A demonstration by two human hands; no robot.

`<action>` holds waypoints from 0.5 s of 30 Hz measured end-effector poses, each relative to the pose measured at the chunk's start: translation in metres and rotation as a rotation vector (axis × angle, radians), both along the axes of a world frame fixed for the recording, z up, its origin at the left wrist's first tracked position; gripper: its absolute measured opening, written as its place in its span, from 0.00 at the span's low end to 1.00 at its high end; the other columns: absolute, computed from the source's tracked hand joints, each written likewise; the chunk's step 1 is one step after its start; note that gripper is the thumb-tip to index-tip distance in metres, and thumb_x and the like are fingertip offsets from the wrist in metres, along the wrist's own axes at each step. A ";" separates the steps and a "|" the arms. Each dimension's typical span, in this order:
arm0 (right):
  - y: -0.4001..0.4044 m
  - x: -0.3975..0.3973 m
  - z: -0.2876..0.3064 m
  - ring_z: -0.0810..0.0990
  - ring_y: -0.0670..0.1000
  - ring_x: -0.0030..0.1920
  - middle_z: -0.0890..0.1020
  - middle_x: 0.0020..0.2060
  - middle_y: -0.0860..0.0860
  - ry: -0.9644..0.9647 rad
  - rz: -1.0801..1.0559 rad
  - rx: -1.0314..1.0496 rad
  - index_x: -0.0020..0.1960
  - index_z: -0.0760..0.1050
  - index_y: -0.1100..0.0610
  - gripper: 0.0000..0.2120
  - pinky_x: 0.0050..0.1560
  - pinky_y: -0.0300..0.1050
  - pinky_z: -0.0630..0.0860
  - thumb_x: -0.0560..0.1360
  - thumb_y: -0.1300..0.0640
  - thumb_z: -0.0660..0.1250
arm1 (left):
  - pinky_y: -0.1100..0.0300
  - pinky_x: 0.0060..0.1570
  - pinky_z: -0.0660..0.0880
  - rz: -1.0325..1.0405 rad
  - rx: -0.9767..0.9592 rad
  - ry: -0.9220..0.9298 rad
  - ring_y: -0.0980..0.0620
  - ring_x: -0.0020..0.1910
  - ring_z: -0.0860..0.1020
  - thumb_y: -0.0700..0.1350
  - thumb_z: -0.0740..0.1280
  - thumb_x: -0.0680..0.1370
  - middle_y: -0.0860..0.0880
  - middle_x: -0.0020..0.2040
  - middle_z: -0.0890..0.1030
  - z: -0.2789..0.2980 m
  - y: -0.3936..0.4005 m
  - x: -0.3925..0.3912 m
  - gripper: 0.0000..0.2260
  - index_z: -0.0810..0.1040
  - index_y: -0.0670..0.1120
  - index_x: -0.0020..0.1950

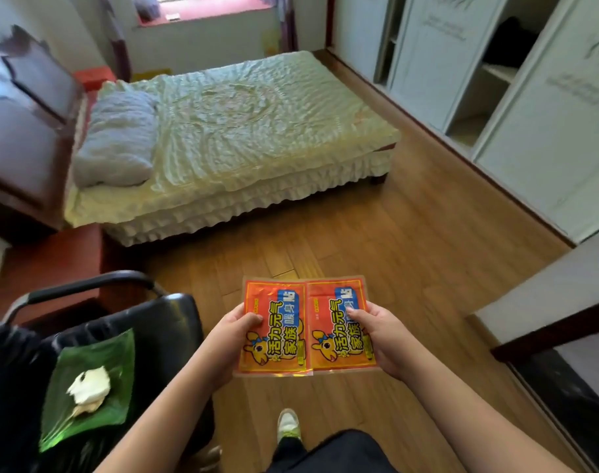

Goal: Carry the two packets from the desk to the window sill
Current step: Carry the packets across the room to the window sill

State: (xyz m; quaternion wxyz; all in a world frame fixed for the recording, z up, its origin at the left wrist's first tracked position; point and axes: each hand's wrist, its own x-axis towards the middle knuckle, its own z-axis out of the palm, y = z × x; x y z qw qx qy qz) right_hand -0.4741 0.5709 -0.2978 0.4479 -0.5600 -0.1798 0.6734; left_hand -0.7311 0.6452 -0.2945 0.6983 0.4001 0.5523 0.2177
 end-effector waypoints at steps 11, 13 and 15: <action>0.065 0.041 0.011 0.88 0.58 0.42 0.88 0.45 0.60 0.007 -0.257 0.013 0.57 0.78 0.59 0.08 0.36 0.51 0.84 0.81 0.60 0.63 | 0.52 0.37 0.84 -0.214 0.004 -0.058 0.42 0.46 0.87 0.42 0.61 0.82 0.45 0.46 0.89 0.016 0.114 0.062 0.07 0.76 0.48 0.58; 0.072 0.056 0.010 0.89 0.57 0.41 0.89 0.44 0.60 0.000 -0.299 0.004 0.57 0.78 0.59 0.08 0.36 0.51 0.85 0.81 0.60 0.63 | 0.51 0.37 0.85 -0.250 -0.002 -0.063 0.42 0.46 0.87 0.42 0.61 0.82 0.45 0.46 0.89 0.017 0.131 0.082 0.07 0.76 0.48 0.57; 0.078 0.073 0.007 0.88 0.57 0.40 0.89 0.43 0.60 -0.010 -0.345 -0.006 0.57 0.78 0.59 0.08 0.36 0.51 0.85 0.81 0.60 0.63 | 0.51 0.39 0.85 -0.268 -0.007 -0.061 0.42 0.46 0.87 0.42 0.61 0.82 0.45 0.46 0.89 0.016 0.148 0.103 0.07 0.76 0.49 0.57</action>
